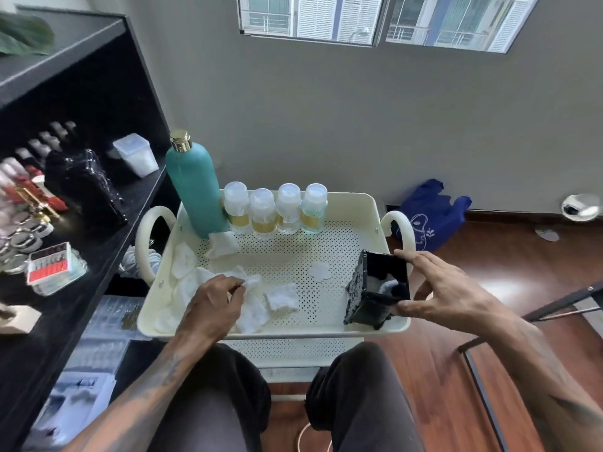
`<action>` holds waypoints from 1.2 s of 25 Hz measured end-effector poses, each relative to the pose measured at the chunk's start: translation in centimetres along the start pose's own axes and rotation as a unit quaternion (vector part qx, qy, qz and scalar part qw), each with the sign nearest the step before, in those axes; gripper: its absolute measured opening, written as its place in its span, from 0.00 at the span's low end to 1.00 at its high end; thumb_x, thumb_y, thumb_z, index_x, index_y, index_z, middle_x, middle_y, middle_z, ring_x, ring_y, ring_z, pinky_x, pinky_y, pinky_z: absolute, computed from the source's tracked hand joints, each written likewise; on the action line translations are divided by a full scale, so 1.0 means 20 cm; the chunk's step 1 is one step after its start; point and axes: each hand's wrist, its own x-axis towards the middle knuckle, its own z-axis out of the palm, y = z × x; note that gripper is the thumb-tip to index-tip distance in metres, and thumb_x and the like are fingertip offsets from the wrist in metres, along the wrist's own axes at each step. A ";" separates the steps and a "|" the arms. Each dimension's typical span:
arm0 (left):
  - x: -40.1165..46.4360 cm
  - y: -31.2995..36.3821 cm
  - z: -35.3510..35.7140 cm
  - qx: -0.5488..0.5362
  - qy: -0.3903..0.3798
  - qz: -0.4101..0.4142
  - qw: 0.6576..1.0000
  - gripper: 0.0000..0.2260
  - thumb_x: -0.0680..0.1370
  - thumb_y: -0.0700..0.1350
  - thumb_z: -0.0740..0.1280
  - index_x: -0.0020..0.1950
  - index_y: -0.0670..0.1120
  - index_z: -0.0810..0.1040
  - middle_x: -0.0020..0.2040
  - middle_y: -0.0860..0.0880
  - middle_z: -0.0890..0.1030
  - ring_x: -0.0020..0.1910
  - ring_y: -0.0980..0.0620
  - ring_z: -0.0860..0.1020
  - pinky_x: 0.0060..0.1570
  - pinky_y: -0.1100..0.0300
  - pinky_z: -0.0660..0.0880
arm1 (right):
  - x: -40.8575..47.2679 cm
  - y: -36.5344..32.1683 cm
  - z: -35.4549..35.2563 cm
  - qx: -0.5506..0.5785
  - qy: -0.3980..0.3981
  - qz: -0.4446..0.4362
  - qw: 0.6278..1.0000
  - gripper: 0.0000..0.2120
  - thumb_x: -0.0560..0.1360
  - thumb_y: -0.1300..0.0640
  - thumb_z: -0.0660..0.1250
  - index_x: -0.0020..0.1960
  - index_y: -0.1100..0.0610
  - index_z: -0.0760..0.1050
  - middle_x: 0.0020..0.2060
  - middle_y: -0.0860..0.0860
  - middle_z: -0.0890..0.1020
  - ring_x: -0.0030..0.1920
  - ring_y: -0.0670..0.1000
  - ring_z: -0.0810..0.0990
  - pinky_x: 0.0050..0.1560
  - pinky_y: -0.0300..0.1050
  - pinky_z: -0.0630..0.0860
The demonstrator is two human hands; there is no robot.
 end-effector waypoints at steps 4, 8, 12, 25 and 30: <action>-0.03 0.07 -0.04 -0.022 0.086 0.073 0.993 0.09 0.78 0.43 0.69 0.57 0.47 0.82 0.49 0.52 0.84 0.38 0.59 0.79 0.39 0.68 0.73 | 0.01 0.04 0.02 0.044 0.011 0.003 0.999 0.44 0.64 0.48 0.78 0.75 0.44 0.59 0.60 0.39 0.69 0.42 0.44 0.80 0.53 0.42 0.75; -0.03 0.39 -0.08 -0.111 0.107 0.105 0.982 0.09 0.77 0.43 0.71 0.56 0.47 0.84 0.41 0.61 0.81 0.36 0.57 0.78 0.33 0.72 0.72 | 0.02 0.07 0.05 0.070 0.022 -0.005 0.997 0.45 0.64 0.47 0.78 0.75 0.44 0.59 0.66 0.39 0.68 0.47 0.44 0.76 0.56 0.40 0.72; 0.00 0.88 -0.02 -0.242 -0.061 0.146 0.957 0.08 0.77 0.46 0.70 0.55 0.50 0.83 0.36 0.58 0.82 0.30 0.61 0.75 0.31 0.67 0.72 | 0.03 0.08 0.06 0.087 0.029 -0.005 0.996 0.45 0.64 0.47 0.78 0.75 0.44 0.59 0.67 0.39 0.67 0.50 0.42 0.72 0.60 0.44 0.72; 0.10 1.27 0.15 0.228 -0.233 0.211 0.921 0.12 0.74 0.50 0.68 0.55 0.48 0.81 0.46 0.46 0.83 0.47 0.44 0.80 0.44 0.54 0.75 | 0.04 0.12 0.10 0.093 0.042 -0.027 0.994 0.46 0.64 0.44 0.77 0.76 0.44 0.56 0.69 0.40 0.66 0.55 0.44 0.70 0.63 0.46 0.71; 0.06 1.25 0.00 0.205 -0.228 0.245 0.920 0.12 0.74 0.46 0.66 0.55 0.56 0.82 0.55 0.55 0.80 0.55 0.50 0.77 0.55 0.49 0.76 | 0.05 0.13 0.11 0.097 0.048 -0.035 0.994 0.45 0.65 0.44 0.76 0.75 0.43 0.56 0.70 0.39 0.65 0.52 0.43 0.70 0.62 0.47 0.71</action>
